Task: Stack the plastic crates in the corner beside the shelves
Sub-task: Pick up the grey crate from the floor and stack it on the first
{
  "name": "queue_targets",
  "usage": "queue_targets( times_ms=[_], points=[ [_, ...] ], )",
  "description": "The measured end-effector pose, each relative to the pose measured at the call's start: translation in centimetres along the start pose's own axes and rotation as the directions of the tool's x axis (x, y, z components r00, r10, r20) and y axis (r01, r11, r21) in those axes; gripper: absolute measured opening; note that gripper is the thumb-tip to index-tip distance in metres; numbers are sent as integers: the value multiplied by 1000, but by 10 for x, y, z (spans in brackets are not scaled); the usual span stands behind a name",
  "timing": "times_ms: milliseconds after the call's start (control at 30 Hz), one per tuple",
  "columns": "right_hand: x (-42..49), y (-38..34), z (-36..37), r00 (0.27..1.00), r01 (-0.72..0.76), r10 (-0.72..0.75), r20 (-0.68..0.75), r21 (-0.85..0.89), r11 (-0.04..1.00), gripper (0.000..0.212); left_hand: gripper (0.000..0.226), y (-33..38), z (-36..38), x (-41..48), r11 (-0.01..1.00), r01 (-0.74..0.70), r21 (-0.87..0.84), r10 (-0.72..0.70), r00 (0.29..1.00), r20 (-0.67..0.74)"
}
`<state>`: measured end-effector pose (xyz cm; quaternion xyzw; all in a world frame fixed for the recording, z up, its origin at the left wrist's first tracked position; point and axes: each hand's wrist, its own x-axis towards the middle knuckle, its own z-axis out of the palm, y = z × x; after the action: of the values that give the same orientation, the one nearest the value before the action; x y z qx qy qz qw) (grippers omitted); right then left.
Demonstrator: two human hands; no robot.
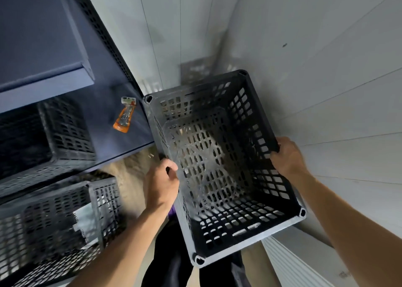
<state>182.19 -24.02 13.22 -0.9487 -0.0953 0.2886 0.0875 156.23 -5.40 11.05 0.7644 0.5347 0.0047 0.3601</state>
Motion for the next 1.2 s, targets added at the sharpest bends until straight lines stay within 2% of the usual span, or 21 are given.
queue_targets(
  times_ms=[300,433,667,767,900,1000,1200],
  points=[
    [12,6,0,995,58,-54,-87,47,997,30,25,1,12,-9,997,56,-47,-58,997,-57],
    [14,1,-14,989,126,-122,-79,52,991,16,25,5,15,-14,995,87,-42,-90,993,-78],
    [29,-1,-25,986,155,-150,-78,66,986,25,20,17,19,-11,991,123,-49,-127,988,-91],
    [34,3,-23,984,169,-165,-64,67,983,25,19,20,20,-10,993,104,-45,-109,988,-111],
    [39,6,-17,981,195,-194,-21,22,981,24,18,21,23,-7,989,150,-21,-151,985,-82],
    [44,4,-12,980,200,-200,-13,-6,980,29,21,19,26,-4,991,124,-43,-126,990,-62],
    [49,9,-7,978,206,-207,-22,-19,978,41,24,17,30,-4,995,78,-67,-85,991,-107]
  ],
)
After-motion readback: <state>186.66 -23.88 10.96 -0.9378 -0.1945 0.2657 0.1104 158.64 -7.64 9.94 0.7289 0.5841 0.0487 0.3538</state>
